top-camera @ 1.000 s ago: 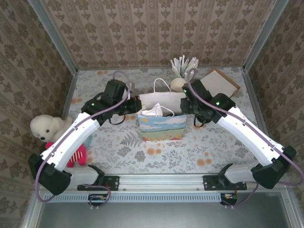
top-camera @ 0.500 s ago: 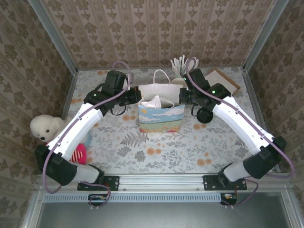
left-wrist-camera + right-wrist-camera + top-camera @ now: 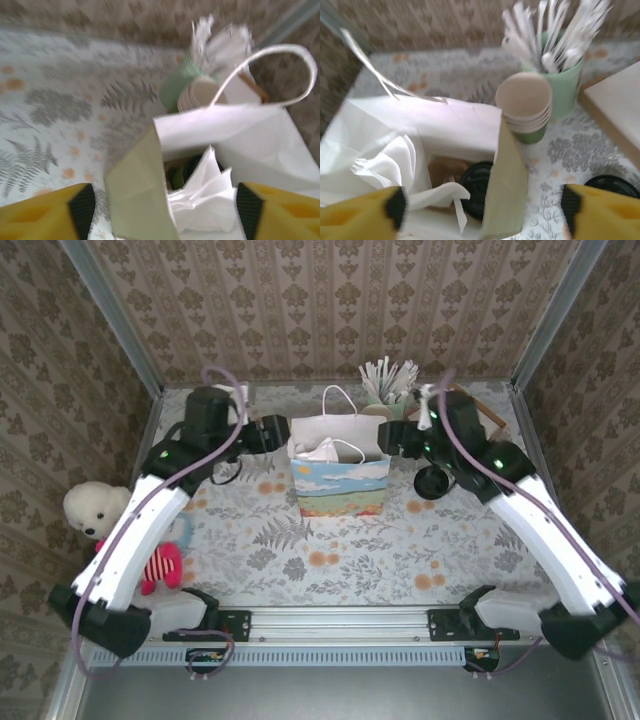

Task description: Pack the takeout coffee

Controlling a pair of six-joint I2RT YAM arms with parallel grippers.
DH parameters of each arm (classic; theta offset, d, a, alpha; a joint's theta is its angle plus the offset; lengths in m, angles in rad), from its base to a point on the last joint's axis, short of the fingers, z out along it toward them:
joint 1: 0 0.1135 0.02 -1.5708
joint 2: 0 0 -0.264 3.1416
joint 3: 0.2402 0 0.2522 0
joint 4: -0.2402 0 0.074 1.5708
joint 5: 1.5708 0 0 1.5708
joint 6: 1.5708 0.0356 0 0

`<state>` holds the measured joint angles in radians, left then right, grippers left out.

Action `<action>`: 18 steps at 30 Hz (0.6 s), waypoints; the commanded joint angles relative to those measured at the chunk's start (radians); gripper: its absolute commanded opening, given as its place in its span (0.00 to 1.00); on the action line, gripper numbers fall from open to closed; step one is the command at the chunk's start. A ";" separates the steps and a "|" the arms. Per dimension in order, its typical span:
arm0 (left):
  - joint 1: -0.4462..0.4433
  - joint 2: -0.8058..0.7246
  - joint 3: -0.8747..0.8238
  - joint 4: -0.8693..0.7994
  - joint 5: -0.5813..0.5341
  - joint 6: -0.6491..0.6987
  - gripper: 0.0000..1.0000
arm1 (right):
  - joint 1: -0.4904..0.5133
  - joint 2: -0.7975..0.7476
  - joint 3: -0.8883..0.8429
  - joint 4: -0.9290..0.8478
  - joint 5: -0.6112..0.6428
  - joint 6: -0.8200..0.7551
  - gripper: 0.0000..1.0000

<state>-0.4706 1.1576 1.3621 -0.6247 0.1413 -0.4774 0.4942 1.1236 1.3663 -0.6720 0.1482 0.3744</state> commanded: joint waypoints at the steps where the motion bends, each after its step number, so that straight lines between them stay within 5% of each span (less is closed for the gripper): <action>1: 0.053 -0.110 -0.090 0.027 -0.239 0.064 0.88 | -0.015 -0.139 -0.185 0.254 0.203 -0.075 1.00; 3: 0.069 -0.176 -0.185 0.063 -0.423 0.085 0.99 | -0.030 -0.222 -0.303 0.362 0.354 -0.114 1.00; 5: 0.102 -0.249 -0.328 0.143 -0.589 0.101 1.00 | -0.068 -0.288 -0.428 0.461 0.455 -0.190 1.00; 8: 0.181 -0.343 -0.558 0.331 -0.687 0.155 1.00 | -0.163 -0.341 -0.579 0.546 0.499 -0.252 1.00; 14: 0.329 -0.370 -0.823 0.559 -0.656 0.213 1.00 | -0.374 -0.317 -0.781 0.594 0.416 -0.146 1.00; 18: 0.393 -0.279 -0.962 0.782 -0.633 0.336 1.00 | -0.461 -0.227 -0.931 0.802 0.349 -0.134 1.00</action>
<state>-0.1139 0.8318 0.4603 -0.0914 -0.4801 -0.2516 0.0708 0.8520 0.5095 -0.0551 0.5426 0.2153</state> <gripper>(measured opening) 0.997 0.999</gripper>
